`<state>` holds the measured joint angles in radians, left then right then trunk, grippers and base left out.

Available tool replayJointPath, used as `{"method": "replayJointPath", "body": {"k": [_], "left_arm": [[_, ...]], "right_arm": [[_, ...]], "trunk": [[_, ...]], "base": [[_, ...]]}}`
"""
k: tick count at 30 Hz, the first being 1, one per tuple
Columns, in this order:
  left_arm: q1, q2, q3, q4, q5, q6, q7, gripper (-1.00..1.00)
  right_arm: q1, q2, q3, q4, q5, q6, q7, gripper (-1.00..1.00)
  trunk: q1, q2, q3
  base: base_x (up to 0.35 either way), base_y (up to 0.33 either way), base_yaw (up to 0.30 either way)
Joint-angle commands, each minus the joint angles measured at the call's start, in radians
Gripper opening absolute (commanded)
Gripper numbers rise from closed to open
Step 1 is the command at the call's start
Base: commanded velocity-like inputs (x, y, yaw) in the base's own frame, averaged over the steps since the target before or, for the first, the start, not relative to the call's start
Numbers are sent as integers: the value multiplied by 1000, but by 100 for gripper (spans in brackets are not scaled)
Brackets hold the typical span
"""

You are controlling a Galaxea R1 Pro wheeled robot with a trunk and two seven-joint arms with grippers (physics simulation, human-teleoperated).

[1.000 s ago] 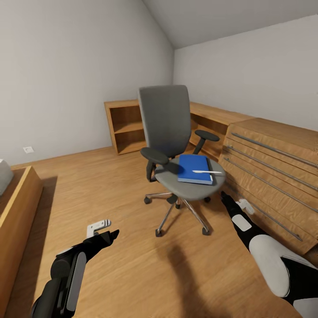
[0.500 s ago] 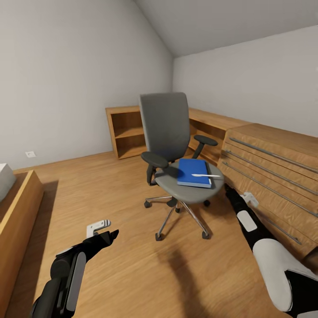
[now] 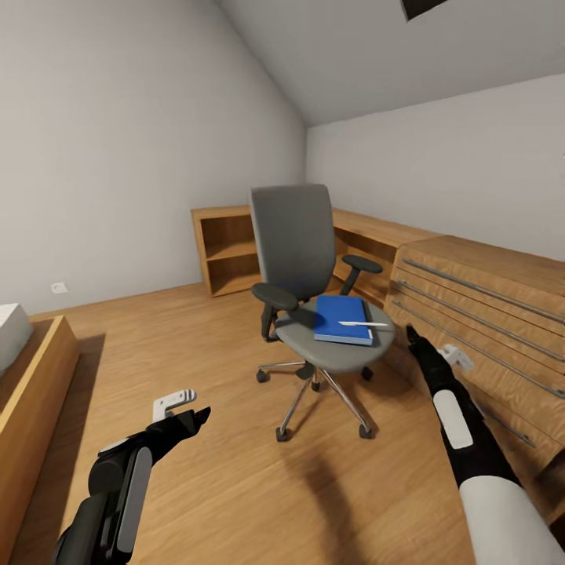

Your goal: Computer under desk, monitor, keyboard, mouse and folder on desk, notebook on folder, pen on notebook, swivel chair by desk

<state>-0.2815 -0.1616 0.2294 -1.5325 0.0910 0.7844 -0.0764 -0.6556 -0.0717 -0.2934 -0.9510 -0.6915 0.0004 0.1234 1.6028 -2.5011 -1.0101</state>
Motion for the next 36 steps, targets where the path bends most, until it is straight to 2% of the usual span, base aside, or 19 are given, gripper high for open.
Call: {"method": "replayJointPath", "body": {"k": [1,3,4,7,11,12,13,14,20,23,26,29,30,32,33,34,36], "left_arm": [[-1,-1,3,-1,7,6,-1,100],[-1,-1,3,-1,7,6,-1,100],[-1,-1,4,-1,7,6,0,100],[-1,-1,4,-1,7,6,0,100],[-1,-1,4,-2,6,6,1,100],[-1,-2,1,62,5,1,43,100],[-1,-3,0,100,7,-1,110,100],[-1,-4,-1,104,7,-1,119,100],[-1,-2,-9,123,4,-14,129,100],[-1,-2,-12,128,-4,-34,133,100],[-1,-2,-23,149,-38,-82,153,100],[-1,0,-27,192,-72,-130,176,100],[-1,1,-28,227,-89,-162,185,100],[-1,3,-29,262,-101,-190,190,100],[-1,5,-29,297,-108,-216,193,100],[1,7,-30,400,-118,-262,198,100],[8,8,-30,462,-121,-300,199,100]], "right_arm": [[15,7,-1,-31,-10,4,1,100],[53,27,-1,-113,-9,15,-14,100],[97,65,0,-227,-2,23,-59,100],[127,100,1,-323,7,26,-115,100],[175,128,2,-423,15,28,-161,100],[212,136,11,-487,45,67,-195,100],[214,137,35,-510,123,170,-279,100],[214,137,40,-507,136,186,-309,100],[221,136,51,-405,171,195,-341,100],[270,137,53,-355,214,195,-342,100],[318,140,60,-337,257,196,-342,100],[358,142,84,-332,292,197,-342,100],[386,143,113,-331,319,196,-343,100],[414,143,146,-330,351,196,-344,100],[437,143,178,-327,389,195,-345,100],[470,143,224,-278,487,193,-345,100],[479,142,235,-224,529,187,-345,100]], "trunk": [[-1,0,3],[-1,0,11],[-2,1,15],[-7,8,26],[-22,36,38],[-26,43,41],[-30,50,44],[-33,57,47],[-56,99,66],[-68,120,76],[-79,141,85],[-91,162,94],[-95,169,98],[-102,183,104],[-106,190,107],[-110,197,110],[-118,211,116]], "base": [[0,0,0],[0,0,0],[0,0,0],[0,0,0],[0,0,0],[0,0,0],[0,0,0],[0,0,0],[0,0,0],[0,0,0],[0,0,0],[0,0,0],[0,0,0],[0,0,0],[0,0,0],[0,0,0],[0,0,0]]}}
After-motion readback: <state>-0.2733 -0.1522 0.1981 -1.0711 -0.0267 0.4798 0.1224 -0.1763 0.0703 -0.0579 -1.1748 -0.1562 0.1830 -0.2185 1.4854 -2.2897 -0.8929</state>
